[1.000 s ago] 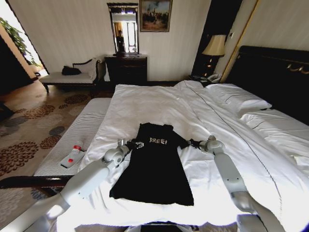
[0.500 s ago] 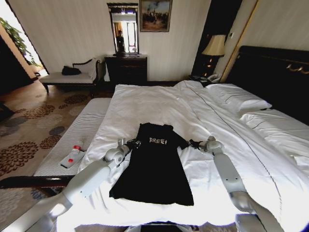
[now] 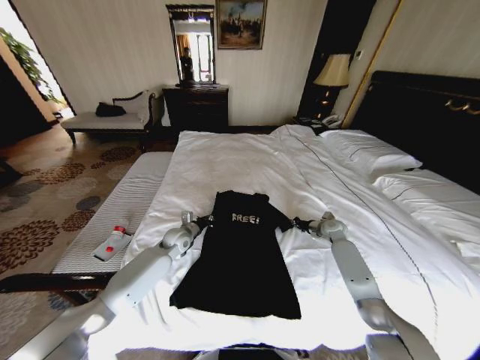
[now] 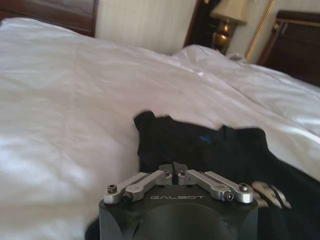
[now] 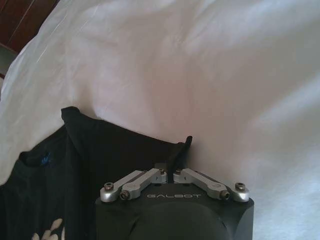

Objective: Fold the clothes on the bed.

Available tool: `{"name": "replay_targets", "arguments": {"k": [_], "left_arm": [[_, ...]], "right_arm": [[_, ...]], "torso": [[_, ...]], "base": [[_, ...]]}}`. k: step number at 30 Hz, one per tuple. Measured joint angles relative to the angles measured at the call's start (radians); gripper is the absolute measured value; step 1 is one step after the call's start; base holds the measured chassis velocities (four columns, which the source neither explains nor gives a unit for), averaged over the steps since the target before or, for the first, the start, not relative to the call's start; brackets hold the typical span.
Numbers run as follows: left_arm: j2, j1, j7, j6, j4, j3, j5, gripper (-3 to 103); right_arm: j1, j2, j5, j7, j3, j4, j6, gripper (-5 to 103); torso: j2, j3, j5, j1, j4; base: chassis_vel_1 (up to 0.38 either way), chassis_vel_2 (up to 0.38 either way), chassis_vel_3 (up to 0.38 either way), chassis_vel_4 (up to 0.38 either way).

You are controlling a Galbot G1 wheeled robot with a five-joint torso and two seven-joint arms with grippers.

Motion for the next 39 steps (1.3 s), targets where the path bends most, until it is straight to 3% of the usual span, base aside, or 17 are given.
{"name": "replay_targets", "arguments": {"k": [4,7,16,26,39], "left_arm": [[-0.003,-0.021,0.0,0.0,0.031,-0.048,-0.025,0],[-0.012,-0.05,0.004,0.002,0.072,-0.086,-0.045,0],[-0.042,-0.126,0.022,0.005,0.194,-0.136,-0.068,0],[-0.04,-0.136,0.034,0.005,0.242,-0.159,-0.067,0],[-0.002,-0.101,0.045,0.005,0.23,-0.165,-0.067,0]], "right_arm": [[-0.014,-0.018,-0.065,-0.047,-0.012,0.025,0.014,1],[-0.021,-0.044,-0.158,-0.105,-0.033,0.044,0.087,1],[0.018,-0.09,-0.298,-0.205,-0.122,0.043,0.24,1],[0.056,-0.101,-0.347,-0.219,-0.165,-0.014,0.286,1],[0.045,-0.112,-0.485,-0.255,-0.169,-0.032,0.378,1]], "torso": [[0.0,0.0,0.0002,0.0,-0.0002],[0.0,0.0,0.0,0.0,-0.0003],[0.0,0.0,-0.0001,0.0,-0.0002],[0.0,0.0,0.0,0.0,-0.0003],[0.0,0.0,0.0,0.0,-0.0002]], "base": [[0.0,0.0,0.0,0.0],[0.0,0.0,0.0,0.0],[0.0,0.0,0.0,0.0],[0.0,0.0,0.0,0.0],[0.0,0.0,0.0,0.0]]}}
